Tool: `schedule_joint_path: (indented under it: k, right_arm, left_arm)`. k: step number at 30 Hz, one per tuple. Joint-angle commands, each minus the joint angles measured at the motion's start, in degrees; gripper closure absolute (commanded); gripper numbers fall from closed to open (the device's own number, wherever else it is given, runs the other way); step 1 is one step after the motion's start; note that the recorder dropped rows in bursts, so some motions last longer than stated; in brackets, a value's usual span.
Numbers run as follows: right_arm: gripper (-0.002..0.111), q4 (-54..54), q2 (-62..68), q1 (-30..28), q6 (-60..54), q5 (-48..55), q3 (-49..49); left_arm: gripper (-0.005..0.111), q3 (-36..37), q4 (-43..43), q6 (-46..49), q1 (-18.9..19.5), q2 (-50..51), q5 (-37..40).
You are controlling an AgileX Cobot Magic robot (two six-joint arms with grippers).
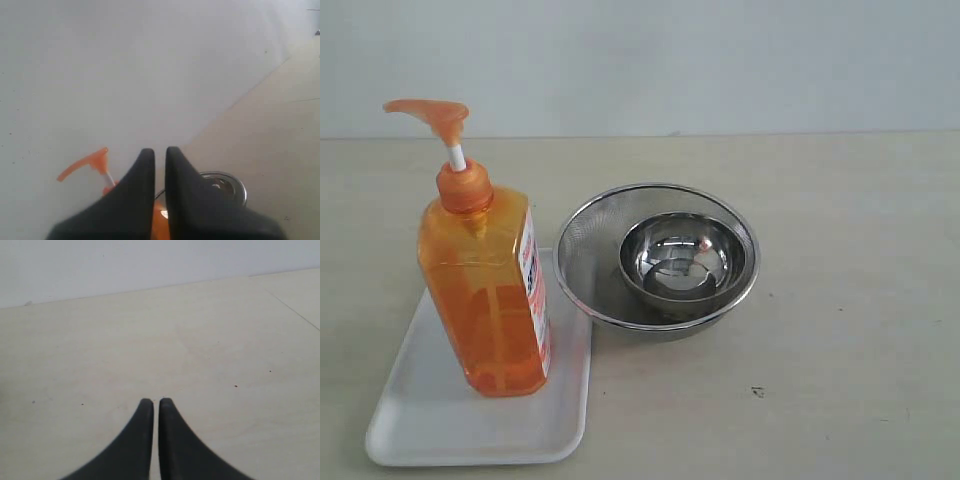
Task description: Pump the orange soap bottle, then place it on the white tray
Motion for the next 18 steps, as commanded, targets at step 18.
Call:
schedule_joint_path:
  k: [18]
  right_arm:
    - [0.107,-0.18,-0.24,-0.14,-0.14,-0.31,0.22]
  left_arm:
    - [0.102,3.01,-7.13,-9.98,-0.30,-0.03,40.05]
